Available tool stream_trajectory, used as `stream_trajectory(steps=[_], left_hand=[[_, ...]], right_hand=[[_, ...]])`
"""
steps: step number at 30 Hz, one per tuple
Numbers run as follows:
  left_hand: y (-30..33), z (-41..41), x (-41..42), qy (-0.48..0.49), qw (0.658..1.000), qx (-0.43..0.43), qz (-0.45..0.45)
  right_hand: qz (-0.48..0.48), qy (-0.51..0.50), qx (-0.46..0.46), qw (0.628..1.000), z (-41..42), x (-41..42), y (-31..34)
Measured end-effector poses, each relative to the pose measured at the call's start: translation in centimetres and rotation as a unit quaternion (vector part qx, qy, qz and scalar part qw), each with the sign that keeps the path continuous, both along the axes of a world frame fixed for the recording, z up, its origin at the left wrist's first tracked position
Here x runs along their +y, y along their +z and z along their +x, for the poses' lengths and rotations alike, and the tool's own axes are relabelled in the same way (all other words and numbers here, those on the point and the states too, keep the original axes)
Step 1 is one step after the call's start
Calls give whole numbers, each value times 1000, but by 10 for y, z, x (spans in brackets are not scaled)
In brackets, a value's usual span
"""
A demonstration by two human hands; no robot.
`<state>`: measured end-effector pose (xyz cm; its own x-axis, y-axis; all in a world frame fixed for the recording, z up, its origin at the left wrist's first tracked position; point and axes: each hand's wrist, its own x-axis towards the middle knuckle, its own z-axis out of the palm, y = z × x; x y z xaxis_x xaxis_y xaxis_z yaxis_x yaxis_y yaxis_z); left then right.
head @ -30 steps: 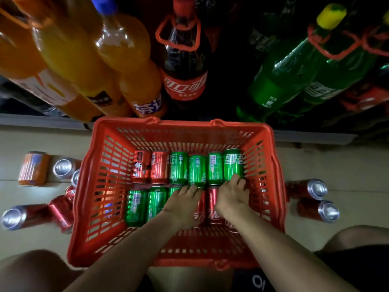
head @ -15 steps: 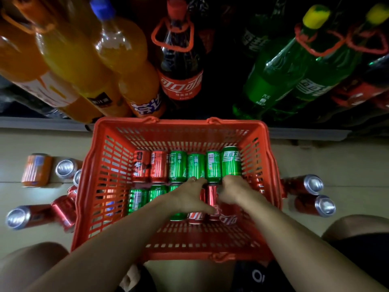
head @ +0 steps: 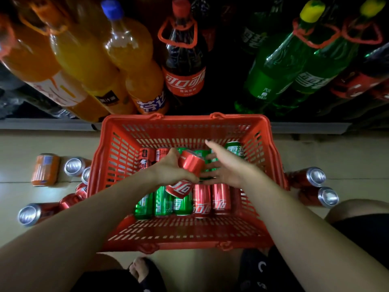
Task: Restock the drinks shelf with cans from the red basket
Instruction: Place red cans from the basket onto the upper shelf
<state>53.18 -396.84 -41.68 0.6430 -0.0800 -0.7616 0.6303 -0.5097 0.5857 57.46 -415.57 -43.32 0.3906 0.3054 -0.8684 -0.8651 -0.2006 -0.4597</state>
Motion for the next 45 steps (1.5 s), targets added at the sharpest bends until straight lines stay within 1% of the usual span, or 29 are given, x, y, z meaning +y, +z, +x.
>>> stream_trajectory(steps=[1, 2, 4, 5, 6, 8, 13, 16, 18, 22, 24, 26, 28, 31, 34, 35, 38, 42, 45], left_hand=[[-1, -1, 2, 11, 1000, 9, -4], [-2, -3, 5, 23, 1000, 15, -9], [-2, -4, 8, 45, 999, 15, -17], [-2, -5, 10, 58, 998, 14, -22], [-2, -5, 11, 71, 997, 17, -28], [-3, -5, 13, 93, 994, 31, -44], [-7, -9, 15, 117, 989, 59, -70], [-10, -13, 16, 126, 987, 62, -74], [-11, -13, 17, 138, 984, 66, -88], [-12, -12, 18, 154, 977, 64, -131], [-10, -11, 17, 153, 974, 64, -154], [-8, -9, 17, 149, 970, 73, -176], [-5, -6, 20, 143, 963, 91, -209], [3, -6, 22, 129, 951, 125, -253], [13, -8, 21, 139, 941, 131, -279], [12, -8, 21, 142, 938, 127, -289], [11, -8, 21, 145, 934, 99, -310], [13, -6, 27, 135, 945, 56, -293], [12, -5, 26, 94, 960, 20, -261]], right_hand=[[-52, 22, 6, 998, -7, -1, -9], [-120, 67, -10, 990, -17, -2, -22], [-258, 148, -75, 952, -36, -9, -48], [-301, 162, -96, 935, -45, -13, -60], [-326, 164, -96, 926, -52, -15, -70], [-341, 143, -65, 927, -62, -15, -84], [-302, 71, 9, 950, -59, -21, -119], [-287, 46, -3, 957, -54, -29, -126], [-278, 47, -9, 959, -57, -33, -122], [-261, 70, 26, 962, -64, -40, -118], [-246, 98, 47, 963, -63, -44, -113], [-200, 115, 65, 971, -58, -46, -99], [-123, 100, 86, 984, -50, -44, -81], [0, 6, 69, 998, -39, -31, -59], [103, -96, 54, 988, -32, -12, -45], [130, -112, 53, 984, -29, -6, -39], [178, -89, 41, 979, -22, 6, -30], [203, -92, 42, 974, -22, 12, -30], [206, -66, 33, 976, -24, 15, -35]])
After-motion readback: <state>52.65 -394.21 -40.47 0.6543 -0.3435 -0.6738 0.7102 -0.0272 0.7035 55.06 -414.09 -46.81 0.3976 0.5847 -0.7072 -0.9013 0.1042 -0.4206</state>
